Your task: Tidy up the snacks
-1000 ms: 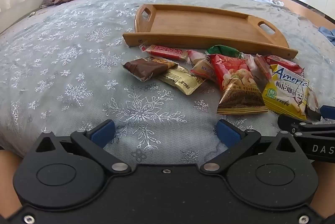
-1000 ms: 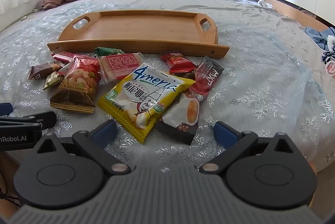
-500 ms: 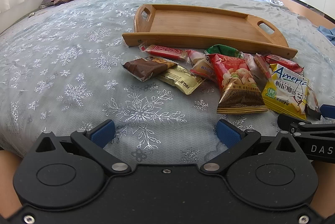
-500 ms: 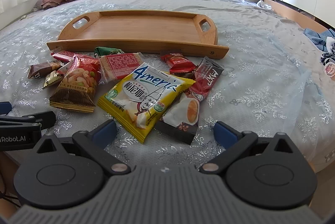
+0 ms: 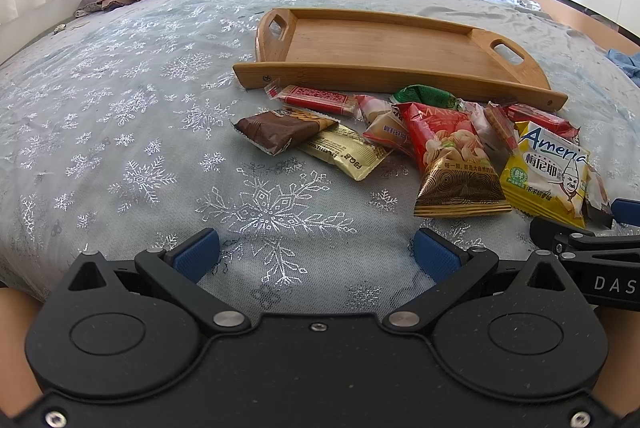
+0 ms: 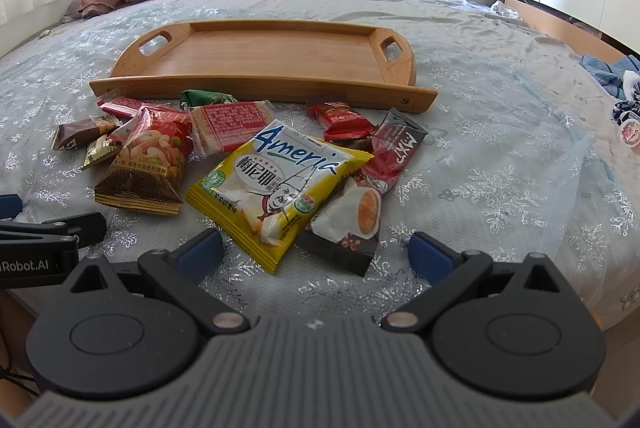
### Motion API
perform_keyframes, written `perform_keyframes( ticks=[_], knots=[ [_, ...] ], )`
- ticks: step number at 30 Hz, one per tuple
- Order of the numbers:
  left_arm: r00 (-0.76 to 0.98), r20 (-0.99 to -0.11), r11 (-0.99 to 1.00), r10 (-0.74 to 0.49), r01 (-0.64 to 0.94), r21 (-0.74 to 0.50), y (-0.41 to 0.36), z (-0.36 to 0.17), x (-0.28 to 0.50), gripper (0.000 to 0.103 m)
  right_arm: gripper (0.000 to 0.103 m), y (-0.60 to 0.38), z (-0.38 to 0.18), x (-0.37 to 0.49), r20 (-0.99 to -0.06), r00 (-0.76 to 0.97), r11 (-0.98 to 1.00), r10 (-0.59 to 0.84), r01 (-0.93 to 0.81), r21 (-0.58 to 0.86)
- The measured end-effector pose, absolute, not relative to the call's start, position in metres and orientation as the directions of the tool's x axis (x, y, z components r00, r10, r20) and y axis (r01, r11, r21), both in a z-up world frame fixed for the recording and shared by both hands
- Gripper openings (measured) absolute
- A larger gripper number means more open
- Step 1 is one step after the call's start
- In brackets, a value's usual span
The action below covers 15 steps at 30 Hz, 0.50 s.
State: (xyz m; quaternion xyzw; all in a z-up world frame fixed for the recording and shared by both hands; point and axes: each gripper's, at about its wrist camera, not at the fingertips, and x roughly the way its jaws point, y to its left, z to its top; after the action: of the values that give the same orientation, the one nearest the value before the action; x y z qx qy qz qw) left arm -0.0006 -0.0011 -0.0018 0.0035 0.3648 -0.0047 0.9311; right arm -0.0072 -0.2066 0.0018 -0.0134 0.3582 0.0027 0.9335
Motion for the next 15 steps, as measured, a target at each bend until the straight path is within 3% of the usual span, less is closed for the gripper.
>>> perform_keyframes(
  ticks=[15],
  knots=[
    [0.734,-0.680,1.000,-0.006,0.012,0.003,-0.0011,-0.0018,-0.0005,0.103,0.103,-0.2068,0.0019,-0.0081,-0.668,0.744,1.000,-0.005,-0.015,-0.023]
  ],
)
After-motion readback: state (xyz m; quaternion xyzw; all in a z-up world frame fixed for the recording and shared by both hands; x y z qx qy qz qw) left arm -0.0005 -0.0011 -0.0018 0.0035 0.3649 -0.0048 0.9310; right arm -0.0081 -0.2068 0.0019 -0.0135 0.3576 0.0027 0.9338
